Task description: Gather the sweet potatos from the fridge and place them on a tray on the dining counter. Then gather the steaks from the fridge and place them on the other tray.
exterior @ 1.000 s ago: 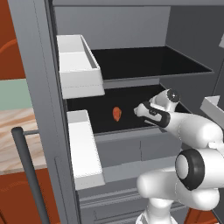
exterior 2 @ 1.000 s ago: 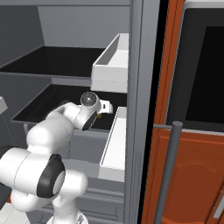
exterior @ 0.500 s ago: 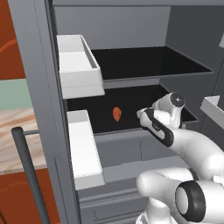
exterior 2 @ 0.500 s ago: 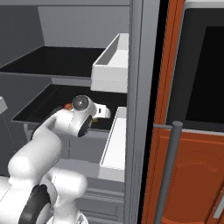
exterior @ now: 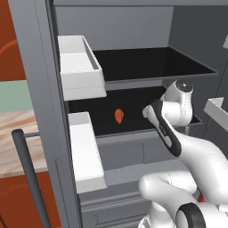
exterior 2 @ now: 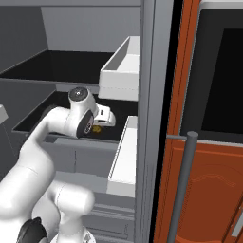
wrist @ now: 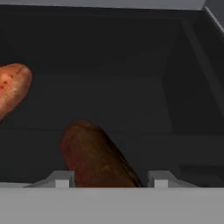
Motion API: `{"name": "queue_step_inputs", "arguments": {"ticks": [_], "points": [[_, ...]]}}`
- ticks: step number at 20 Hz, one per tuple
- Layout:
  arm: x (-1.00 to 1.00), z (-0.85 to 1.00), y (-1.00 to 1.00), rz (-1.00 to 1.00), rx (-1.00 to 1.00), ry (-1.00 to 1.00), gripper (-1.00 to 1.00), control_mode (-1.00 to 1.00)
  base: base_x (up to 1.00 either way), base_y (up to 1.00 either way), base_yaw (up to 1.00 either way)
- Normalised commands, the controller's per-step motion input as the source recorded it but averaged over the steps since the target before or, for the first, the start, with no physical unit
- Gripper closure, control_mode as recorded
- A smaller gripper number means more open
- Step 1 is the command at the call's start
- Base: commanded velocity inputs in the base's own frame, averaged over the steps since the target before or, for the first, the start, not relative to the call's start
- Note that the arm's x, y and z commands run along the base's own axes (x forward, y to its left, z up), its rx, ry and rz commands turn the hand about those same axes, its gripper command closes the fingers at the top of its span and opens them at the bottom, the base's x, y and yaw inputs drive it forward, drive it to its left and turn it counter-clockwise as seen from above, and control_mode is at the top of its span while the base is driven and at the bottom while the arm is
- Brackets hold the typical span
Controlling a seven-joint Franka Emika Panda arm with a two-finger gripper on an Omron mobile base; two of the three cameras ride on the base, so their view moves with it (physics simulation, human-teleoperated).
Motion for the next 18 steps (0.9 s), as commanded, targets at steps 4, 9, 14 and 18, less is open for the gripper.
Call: {"name": "queue_step_inputs", "arguments": {"ticks": [4, 9, 14, 18], "points": [[-0.59, 0.11, 0.01, 0.0, 0.0, 0.1, 1.0, -1.0, 0.0, 0.0, 0.0], [-0.59, 0.07, 0.12, 0.0, 0.0, 0.0, 1.0, -1.0, 0.0, 0.0, 0.0], [-0.84, 0.33, 0.05, -0.03, 0.0, 0.04, 1.0, -1.0, 0.0, 0.0, 0.0], [-0.74, 0.41, 0.18, -0.04, -0.01, 0.01, 1.0, -1.0, 0.0, 0.0, 0.0]]}}
